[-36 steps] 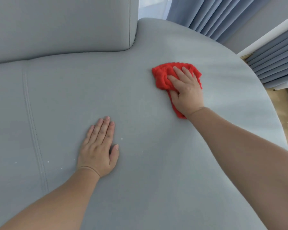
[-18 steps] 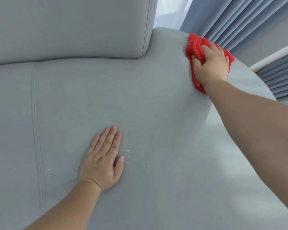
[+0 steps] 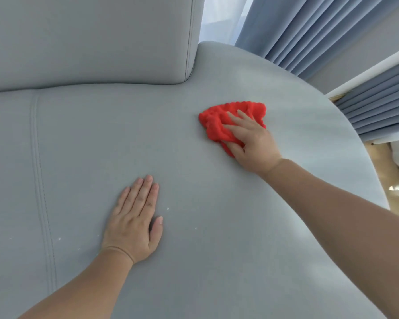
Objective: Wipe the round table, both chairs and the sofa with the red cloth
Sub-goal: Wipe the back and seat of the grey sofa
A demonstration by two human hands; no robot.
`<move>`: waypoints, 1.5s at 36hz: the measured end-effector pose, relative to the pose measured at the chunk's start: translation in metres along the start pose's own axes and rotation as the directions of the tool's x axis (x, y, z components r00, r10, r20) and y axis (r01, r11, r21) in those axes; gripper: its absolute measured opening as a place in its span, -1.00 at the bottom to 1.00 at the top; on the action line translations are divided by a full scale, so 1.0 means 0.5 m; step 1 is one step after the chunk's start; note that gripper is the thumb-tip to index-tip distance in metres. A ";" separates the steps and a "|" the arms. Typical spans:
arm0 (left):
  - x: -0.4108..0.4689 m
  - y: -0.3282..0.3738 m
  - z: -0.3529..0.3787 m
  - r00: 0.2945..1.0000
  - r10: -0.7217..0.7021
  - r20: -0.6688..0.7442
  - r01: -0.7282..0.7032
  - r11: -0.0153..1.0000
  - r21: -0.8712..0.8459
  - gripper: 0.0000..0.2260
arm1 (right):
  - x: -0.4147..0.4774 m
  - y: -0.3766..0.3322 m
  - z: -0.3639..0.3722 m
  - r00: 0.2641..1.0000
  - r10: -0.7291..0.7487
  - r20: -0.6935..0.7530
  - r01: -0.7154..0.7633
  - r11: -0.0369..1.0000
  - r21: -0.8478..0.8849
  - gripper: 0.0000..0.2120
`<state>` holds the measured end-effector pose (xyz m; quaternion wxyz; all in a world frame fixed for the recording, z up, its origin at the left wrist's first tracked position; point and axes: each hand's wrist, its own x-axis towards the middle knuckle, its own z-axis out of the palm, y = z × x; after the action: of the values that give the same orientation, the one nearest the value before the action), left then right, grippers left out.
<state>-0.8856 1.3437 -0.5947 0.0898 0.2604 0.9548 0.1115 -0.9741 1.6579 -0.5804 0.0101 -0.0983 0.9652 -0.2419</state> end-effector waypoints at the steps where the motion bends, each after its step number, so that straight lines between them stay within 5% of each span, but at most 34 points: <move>1: 0.001 0.001 0.000 1.000 -0.003 0.002 0.003 1.000 0.000 -0.42 | -0.007 -0.008 0.006 1.000 -0.015 0.011 0.016 1.000 -0.004 -0.57; 11: 0.001 0.000 0.000 1.000 -0.004 0.007 0.004 1.000 0.002 -0.42 | 0.031 0.006 0.017 0.999 -0.012 -0.049 0.008 0.997 -0.075 -0.56; 18: -0.003 0.003 0.001 1.000 -0.003 -0.007 0.003 1.000 -0.009 -0.42 | 0.138 0.028 0.000 0.979 0.198 -0.058 -0.204 0.970 -0.129 -0.51; 27: -0.004 -0.002 0.012 0.998 0.007 -0.057 -0.008 1.000 -0.023 -0.42 | 0.258 0.057 0.000 0.957 0.251 -0.146 -0.279 0.935 -0.221 -0.56; 41: -0.002 -0.002 0.010 0.999 0.007 -0.041 -0.006 1.000 0.012 -0.42 | 0.177 -0.022 0.016 0.998 -0.065 0.025 0.066 0.997 -0.040 -0.52; 54: 0.000 0.009 -0.013 1.000 -0.016 0.009 0.016 1.000 0.017 -0.41 | 0.063 -0.133 0.066 0.995 -0.066 0.077 0.066 0.998 0.007 -0.51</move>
<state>-0.8849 1.3462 -0.5872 0.0929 0.2542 0.9573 0.1017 -0.9906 1.5788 -0.5773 0.0394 -0.1392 0.9599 -0.2401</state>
